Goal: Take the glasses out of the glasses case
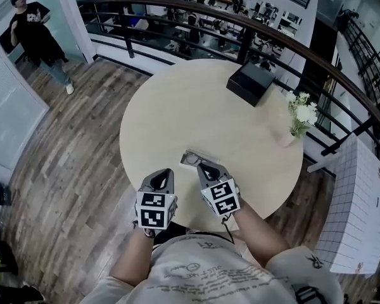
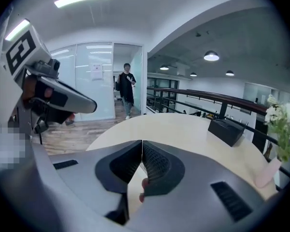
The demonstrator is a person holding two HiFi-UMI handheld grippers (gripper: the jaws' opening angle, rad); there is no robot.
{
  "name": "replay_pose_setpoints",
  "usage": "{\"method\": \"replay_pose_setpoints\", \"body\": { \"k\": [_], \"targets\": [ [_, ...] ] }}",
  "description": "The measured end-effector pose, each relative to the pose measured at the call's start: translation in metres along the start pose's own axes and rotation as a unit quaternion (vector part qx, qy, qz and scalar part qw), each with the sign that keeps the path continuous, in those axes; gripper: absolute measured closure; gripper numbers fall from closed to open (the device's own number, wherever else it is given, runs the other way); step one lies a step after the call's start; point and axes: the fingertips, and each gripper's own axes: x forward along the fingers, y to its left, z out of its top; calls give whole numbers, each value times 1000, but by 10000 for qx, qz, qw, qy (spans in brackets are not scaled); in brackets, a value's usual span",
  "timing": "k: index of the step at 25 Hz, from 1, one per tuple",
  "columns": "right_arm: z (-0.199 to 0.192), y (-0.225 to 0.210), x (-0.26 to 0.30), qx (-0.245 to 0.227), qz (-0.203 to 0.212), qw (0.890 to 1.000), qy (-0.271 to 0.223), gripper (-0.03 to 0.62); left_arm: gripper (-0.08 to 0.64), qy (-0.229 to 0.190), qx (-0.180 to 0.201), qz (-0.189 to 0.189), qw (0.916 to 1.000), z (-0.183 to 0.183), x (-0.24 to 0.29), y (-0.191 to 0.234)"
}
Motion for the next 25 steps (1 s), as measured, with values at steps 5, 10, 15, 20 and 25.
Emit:
{"method": "replay_pose_setpoints", "body": {
  "k": [5, 10, 15, 20, 25],
  "targets": [
    [-15, -14, 24, -522, -90, 9974, 484, 575, 546, 109, 116, -179, 9997, 0, 18, 1],
    [-39, -24, 49, -895, -134, 9901, 1071, 574, 546, 182, 122, -263, 9994, -3, 27, 9],
    [-61, -33, 72, -1213, -343, 9807, 1493, 574, 546, 206, 19, -229, 9995, -6, 30, 20],
    [-83, -37, 91, -1602, -371, 9672, 1938, 525, 546, 256, -10, -166, 9995, -9, 31, 31],
    [-95, -45, 101, -1914, -457, 9552, 2212, 525, 546, 229, -56, -85, 9997, -8, 30, 39]
  ]
}}
